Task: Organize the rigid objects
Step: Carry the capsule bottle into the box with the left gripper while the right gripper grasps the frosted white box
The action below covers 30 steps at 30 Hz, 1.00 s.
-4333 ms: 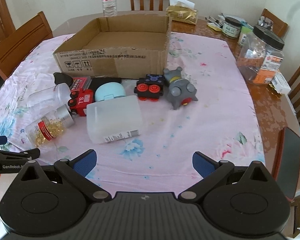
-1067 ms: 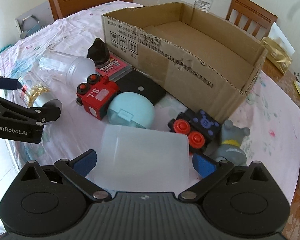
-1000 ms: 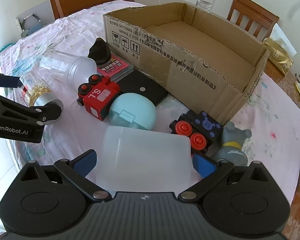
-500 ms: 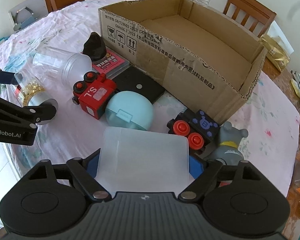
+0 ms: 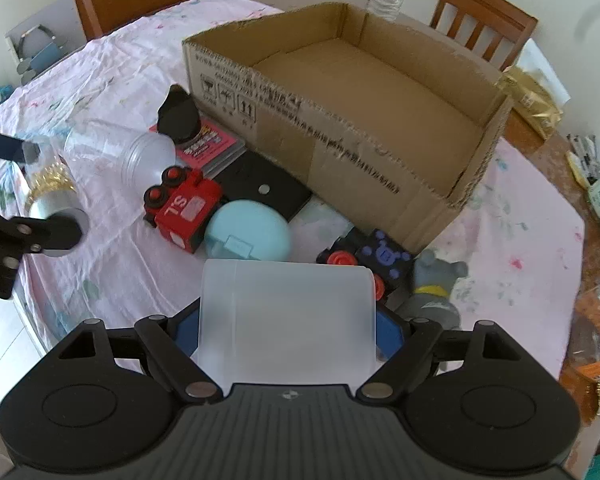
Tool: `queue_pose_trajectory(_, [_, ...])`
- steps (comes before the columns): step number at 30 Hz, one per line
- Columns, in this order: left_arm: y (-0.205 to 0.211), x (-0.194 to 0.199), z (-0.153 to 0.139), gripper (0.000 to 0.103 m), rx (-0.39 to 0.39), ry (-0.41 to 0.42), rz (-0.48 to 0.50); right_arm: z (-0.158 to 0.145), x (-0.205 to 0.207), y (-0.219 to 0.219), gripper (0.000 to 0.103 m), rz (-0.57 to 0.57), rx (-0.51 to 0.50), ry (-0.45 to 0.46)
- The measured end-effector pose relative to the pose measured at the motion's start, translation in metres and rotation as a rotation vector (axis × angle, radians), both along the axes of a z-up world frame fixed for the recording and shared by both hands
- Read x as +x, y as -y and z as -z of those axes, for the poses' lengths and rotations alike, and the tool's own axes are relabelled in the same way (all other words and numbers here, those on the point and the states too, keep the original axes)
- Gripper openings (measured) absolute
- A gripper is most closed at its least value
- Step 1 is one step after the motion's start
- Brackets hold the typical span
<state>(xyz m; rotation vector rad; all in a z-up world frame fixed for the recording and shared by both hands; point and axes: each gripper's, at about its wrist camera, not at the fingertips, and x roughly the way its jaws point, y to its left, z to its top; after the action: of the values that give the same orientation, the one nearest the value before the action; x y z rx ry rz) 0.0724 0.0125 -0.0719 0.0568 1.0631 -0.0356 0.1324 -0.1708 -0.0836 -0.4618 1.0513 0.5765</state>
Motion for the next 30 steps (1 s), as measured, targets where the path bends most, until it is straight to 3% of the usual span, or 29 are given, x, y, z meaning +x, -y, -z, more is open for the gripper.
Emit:
queue_pose_trajectory(15, [-0.016,0.046,-0.071,0.094,-0.008,0.14,0.384,-0.062,-0.005,-0.015,0.086,0.171,0.023,0.105])
queue_pose_trajectory(20, [-0.01,0.07,-0.081,0.094,-0.031,0.156,0.409,-0.081,0.005,-0.012,0.086,0.183,0.052,0.128])
queue_pose_trajectory(30, [0.007,0.142,-0.087,0.094,-0.024,0.201,0.337,-0.1,0.059,0.004,0.086,0.176,0.107,0.189])
